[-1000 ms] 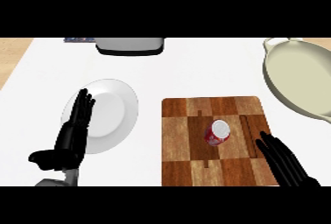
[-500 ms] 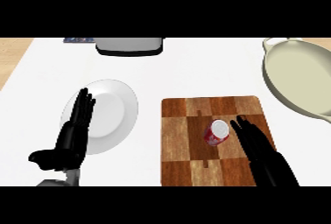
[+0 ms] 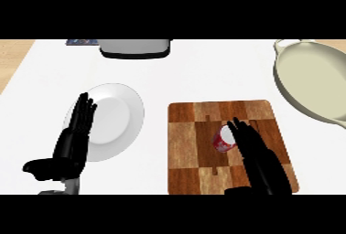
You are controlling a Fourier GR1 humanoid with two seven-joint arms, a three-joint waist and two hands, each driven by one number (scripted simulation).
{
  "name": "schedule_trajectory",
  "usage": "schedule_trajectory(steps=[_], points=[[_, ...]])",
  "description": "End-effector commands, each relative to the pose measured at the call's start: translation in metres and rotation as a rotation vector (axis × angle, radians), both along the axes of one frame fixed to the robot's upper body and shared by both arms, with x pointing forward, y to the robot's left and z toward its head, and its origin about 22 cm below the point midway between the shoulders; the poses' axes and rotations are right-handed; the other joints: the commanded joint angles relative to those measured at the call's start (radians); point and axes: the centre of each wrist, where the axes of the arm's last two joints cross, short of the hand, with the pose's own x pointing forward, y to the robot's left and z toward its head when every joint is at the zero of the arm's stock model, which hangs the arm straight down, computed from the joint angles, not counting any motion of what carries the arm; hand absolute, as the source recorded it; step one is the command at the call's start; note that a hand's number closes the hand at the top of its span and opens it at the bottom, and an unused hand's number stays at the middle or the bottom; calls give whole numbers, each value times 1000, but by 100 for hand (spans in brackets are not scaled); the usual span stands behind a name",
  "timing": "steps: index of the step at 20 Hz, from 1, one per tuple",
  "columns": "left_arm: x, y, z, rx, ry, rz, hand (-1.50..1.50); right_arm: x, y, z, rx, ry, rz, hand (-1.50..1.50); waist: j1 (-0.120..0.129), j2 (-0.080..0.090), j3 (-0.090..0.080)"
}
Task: Pick the can from the cutting board and place it in the pot
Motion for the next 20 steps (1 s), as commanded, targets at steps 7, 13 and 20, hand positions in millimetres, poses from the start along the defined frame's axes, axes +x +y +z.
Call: schedule_trajectory(steps=[7,13,20], points=[[11,-1,-4,-1,20,-2,0,15,2,-10,-27,26,-15,-150,-2,0,0],[8,-17,-9,-4,2,-11,0,35,0,-34,-41,-10,23,150,-1,0,0],[11,13,-8,-11,-8,5,0,51,-10,-40,-60,-211,-3,150,0,1,0]])
